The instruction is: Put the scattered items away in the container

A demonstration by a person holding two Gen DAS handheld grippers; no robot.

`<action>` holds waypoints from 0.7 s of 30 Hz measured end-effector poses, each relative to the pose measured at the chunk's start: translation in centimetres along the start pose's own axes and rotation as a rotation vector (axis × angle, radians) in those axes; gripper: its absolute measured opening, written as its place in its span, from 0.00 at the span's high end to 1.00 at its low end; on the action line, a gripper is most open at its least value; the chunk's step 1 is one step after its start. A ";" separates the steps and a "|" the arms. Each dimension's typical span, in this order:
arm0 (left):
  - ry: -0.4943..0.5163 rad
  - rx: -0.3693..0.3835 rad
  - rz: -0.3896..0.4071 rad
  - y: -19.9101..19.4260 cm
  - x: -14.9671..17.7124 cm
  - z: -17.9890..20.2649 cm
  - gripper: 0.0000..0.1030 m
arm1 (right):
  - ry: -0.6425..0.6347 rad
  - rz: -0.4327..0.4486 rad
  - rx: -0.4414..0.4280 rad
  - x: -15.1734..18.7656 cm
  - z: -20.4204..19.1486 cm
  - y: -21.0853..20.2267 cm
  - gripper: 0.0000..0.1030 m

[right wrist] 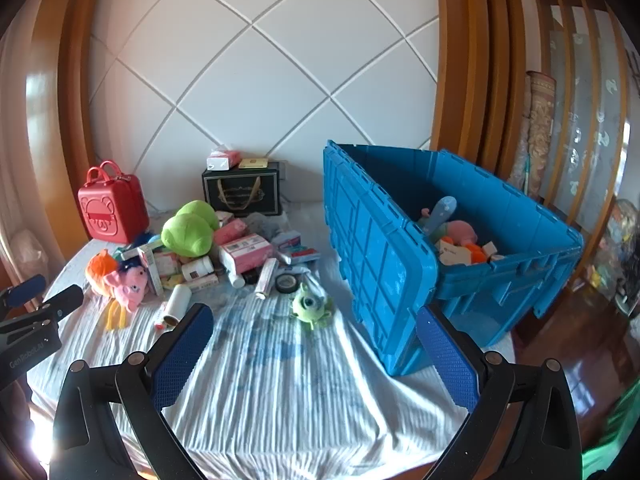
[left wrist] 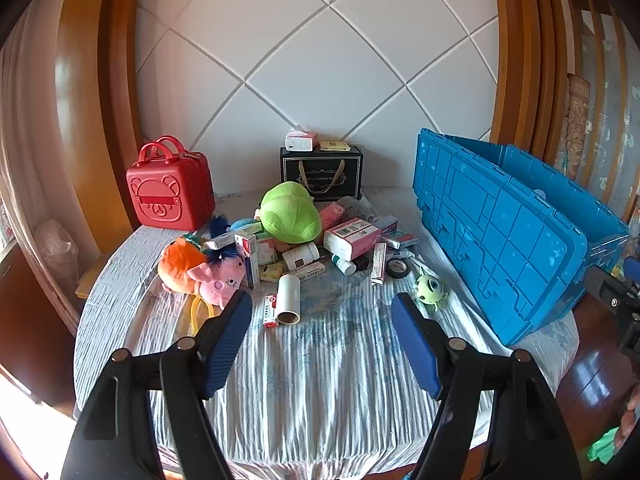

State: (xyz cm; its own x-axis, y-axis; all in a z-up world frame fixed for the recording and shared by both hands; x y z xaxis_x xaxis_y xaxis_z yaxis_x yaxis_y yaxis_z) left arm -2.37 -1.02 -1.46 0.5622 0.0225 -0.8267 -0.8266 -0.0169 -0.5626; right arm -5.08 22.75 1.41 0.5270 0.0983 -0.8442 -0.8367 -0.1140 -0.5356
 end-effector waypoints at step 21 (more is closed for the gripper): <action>-0.011 -0.010 0.005 -0.8 0.4 -0.2 0.30 | 0.008 -0.003 0.012 0.7 0.2 -0.7 0.00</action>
State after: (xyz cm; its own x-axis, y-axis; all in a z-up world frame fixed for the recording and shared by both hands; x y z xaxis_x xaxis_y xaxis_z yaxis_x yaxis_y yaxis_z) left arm -1.49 -1.18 -1.40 0.5575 0.0338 -0.8295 -0.8291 -0.0272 -0.5584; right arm -4.13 23.11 1.19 0.5306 0.0911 -0.8427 -0.8369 -0.1014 -0.5379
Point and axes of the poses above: each gripper's, at about its wrist camera, not at the fingertips, and y roughly the way its jaws point, z to its right, x to its underside, the point moved 2 cm from there along y, roughly the way its jaws point, and after that the axes turned 2 degrees about -x, right-handed, at the moved point
